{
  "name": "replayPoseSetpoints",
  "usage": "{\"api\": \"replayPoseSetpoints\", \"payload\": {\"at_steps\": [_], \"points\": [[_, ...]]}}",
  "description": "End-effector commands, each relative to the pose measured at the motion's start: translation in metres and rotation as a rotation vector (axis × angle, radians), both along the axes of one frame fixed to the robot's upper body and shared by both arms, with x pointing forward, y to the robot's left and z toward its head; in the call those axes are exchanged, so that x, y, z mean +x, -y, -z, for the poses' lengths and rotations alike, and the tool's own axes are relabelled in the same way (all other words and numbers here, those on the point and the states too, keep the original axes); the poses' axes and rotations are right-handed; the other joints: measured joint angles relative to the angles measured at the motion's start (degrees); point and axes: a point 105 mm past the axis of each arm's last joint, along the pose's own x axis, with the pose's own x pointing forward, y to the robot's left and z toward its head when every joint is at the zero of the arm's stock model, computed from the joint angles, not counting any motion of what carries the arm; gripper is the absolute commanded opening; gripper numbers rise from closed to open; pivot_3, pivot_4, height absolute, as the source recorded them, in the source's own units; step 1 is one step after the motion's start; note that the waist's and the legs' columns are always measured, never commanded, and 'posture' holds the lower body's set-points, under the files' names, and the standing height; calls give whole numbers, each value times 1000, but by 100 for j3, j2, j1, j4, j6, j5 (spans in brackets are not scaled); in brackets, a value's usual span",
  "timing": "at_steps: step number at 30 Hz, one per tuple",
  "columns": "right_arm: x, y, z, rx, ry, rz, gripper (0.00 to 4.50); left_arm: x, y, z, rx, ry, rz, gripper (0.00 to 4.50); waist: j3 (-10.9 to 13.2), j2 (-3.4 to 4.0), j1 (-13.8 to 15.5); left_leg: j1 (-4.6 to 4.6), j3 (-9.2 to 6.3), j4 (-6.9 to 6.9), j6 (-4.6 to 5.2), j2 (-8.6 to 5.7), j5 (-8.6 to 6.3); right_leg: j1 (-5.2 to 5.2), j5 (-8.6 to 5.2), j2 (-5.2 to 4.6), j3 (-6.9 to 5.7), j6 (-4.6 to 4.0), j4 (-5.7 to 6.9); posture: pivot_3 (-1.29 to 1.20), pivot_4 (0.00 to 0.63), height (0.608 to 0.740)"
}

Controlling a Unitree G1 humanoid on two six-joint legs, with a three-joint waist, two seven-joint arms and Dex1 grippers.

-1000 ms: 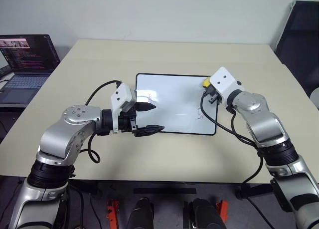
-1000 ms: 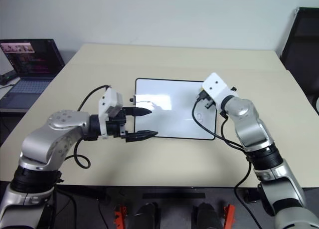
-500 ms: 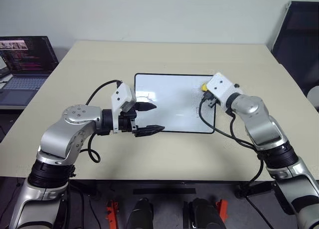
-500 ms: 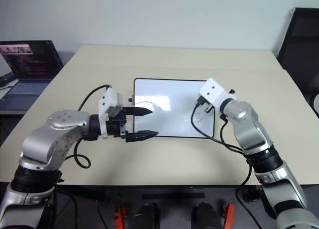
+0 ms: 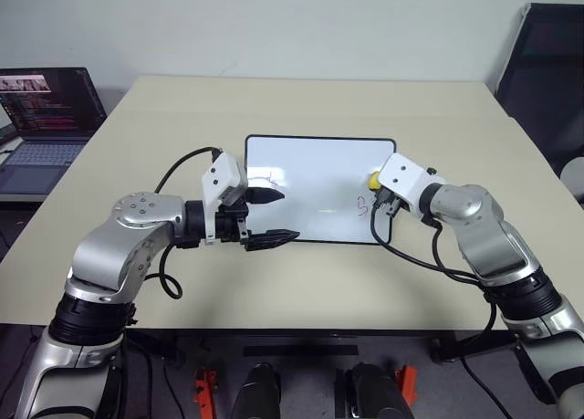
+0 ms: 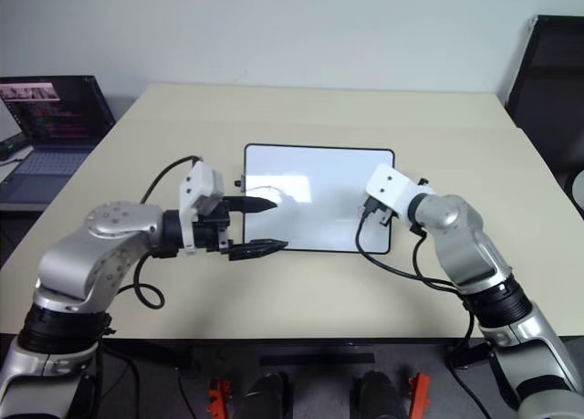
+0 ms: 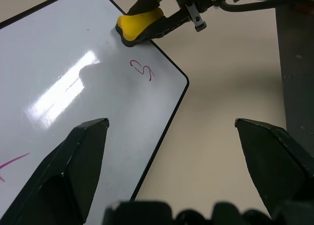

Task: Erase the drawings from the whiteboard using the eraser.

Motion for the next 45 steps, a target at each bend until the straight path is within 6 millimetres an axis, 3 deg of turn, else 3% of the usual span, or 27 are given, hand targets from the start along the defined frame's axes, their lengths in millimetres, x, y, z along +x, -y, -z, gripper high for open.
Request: {"api": "replayPoseSetpoints", "payload": {"at_steps": [1,5,8,11,13,15,18,20,25,30,37,40,42,45], "points": [[17,-6,-24,37,153,49,1090,0,-5,-10,-6,47,-15,4500,1,0,-65,2,1,0,1,0,0,0,4,0,2,-1,1,0,150,740],[18,-31,-30,74,168,-17,1090,-1,-6,-9,-4,44,-25,4500,2,0,-87,-1,2,-3,6,0,4,-5,9,0,2,-1,1,0,150,740],[13,-38,-13,51,70,-51,1090,-1,-7,-9,-4,44,-29,4500,3,0,-85,-12,1,-8,6,0,4,-10,16,1,0,21,-3,0,150,740],[1,-33,13,-25,-61,-92,1090,-1,-9,-9,-3,46,-40,4500,3,0,-80,-19,1,-11,6,0,3,-10,16,0,-1,34,-10,0,150,740],[-3,-30,18,-52,-91,-107,1090,0,-11,-9,-2,48,-46,4500,3,0,-78,-19,1,-11,5,-1,3,-10,16,0,-2,35,-12,0,150,740],[0,-28,11,-47,-50,-90,1090,1,-12,-10,0,48,-50,4500,3,0,-78,-18,-1,-11,6,-1,3,-10,16,0,-4,34,-10,0,150,740],[24,-21,-28,13,168,26,1090,0,-12,-9,0,48,-48,4500,3,-1,-81,-11,-1,-7,6,0,4,-9,5,0,-2,2,-6,0,150,740],[31,-17,-42,36,242,61,1089,0,-11,-9,0,46,-46,4500,5,-1,-86,-10,0,-6,7,-1,6,-11,17,-1,0,-3,-5,0,150,740],[26,-14,-18,-10,137,35,1089,0,-11,-8,-1,43,-46,4500,5,-1,-56,-13,0,-7,12,0,13,-10,18,0,-2,-5,-9,0,150,740],[3,-21,11,-78,4,-94,1089,0,-14,-6,1,35,-53,4500,4,-2,-52,-18,1,-10,13,-1,13,-10,16,0,-3,12,-12,0,150,740],[8,-14,-4,-95,86,-63,1088,0,-17,-3,2,25,-62,4500,4,-2,-74,-11,0,-7,13,0,13,-10,14,-1,-2,-1,-6,0,150,740],[9,-18,-29,46,143,-52,1088,-1,-22,0,0,14,-81,4500,7,-3,-83,-13,2,-8,13,0,13,-12,14,-1,1,-1,-8,0,150,740],[0,-22,-44,217,123,-69,1088,-4,-28,4,1,5,-97,4500,9,-2,-83,-19,2,-10,13,0,13,-16,14,-1,-1,-1,-8,0,150,740],[-17,-28,-53,338,97,-144,1087,-8,-34,7,5,-3,-109,4500,11,0,-74,-28,-1,-18,13,0,13,-21,24,0,-5,29,-9,0,150,740]]}}
